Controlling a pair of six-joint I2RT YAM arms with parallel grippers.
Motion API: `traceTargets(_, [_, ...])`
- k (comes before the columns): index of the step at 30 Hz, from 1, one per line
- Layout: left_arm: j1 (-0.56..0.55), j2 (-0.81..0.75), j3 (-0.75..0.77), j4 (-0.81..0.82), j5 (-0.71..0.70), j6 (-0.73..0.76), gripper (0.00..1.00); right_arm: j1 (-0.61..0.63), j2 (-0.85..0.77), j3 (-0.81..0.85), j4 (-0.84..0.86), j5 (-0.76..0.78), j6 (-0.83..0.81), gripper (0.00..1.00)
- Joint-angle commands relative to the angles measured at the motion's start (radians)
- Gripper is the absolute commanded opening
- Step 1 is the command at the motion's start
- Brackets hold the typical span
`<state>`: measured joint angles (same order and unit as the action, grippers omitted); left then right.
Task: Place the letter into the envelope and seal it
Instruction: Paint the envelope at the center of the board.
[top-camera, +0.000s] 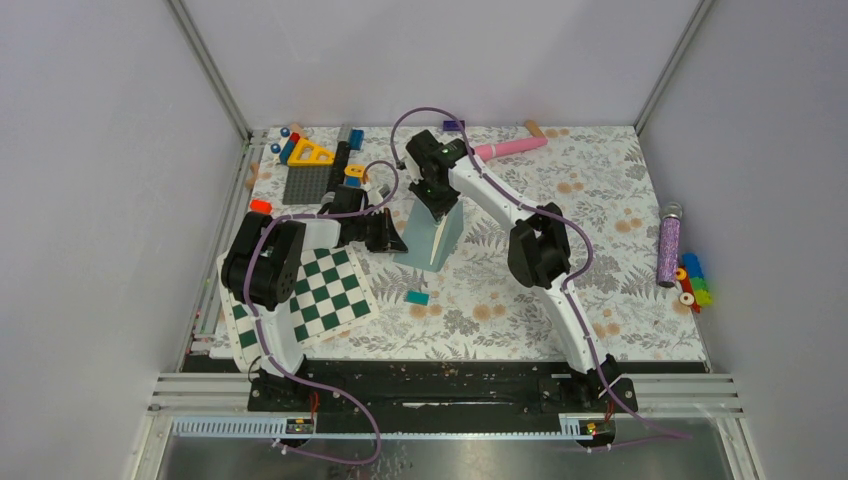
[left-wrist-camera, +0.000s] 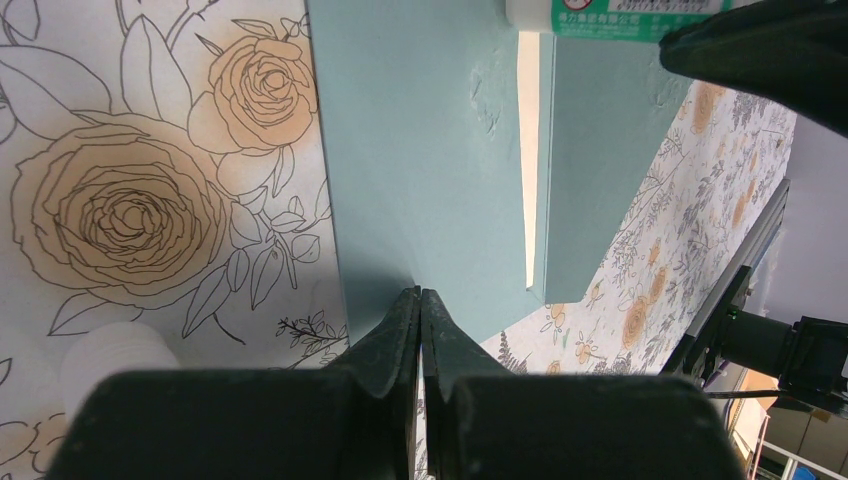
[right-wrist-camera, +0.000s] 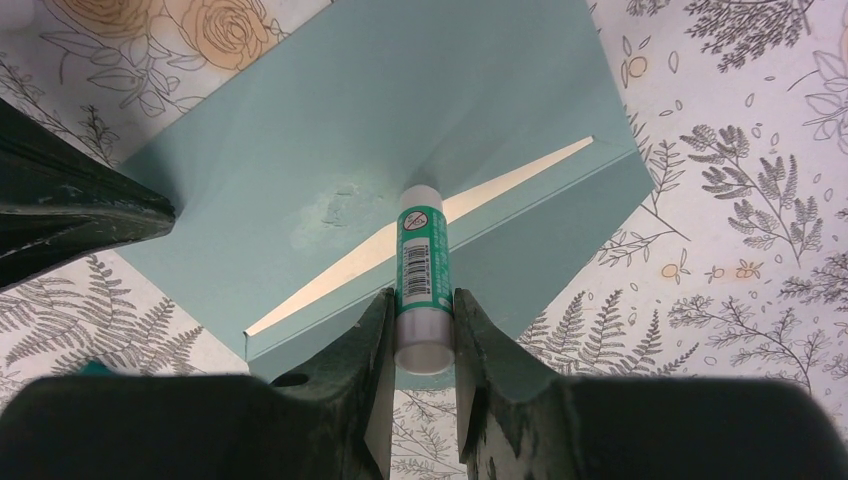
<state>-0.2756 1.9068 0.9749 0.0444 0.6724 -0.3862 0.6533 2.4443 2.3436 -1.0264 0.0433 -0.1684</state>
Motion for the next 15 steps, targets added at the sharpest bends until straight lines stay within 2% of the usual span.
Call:
traceTargets(1, [-0.005,0.021,0.020,0.005,-0.025,0.010,0.00,-0.004,0.014,-0.022,0.003,0.008,-0.022,0.00])
traceTargets(9, [-0.004,0.021,0.019,0.008,-0.022,0.009,0.00,-0.004,0.015,-0.023,0.003,-0.040,-0.018,0.00])
traceTargets(15, [-0.005,0.023,0.018,0.012,-0.015,0.007,0.00,-0.006,0.045,0.032,0.002,0.058,-0.033,0.00])
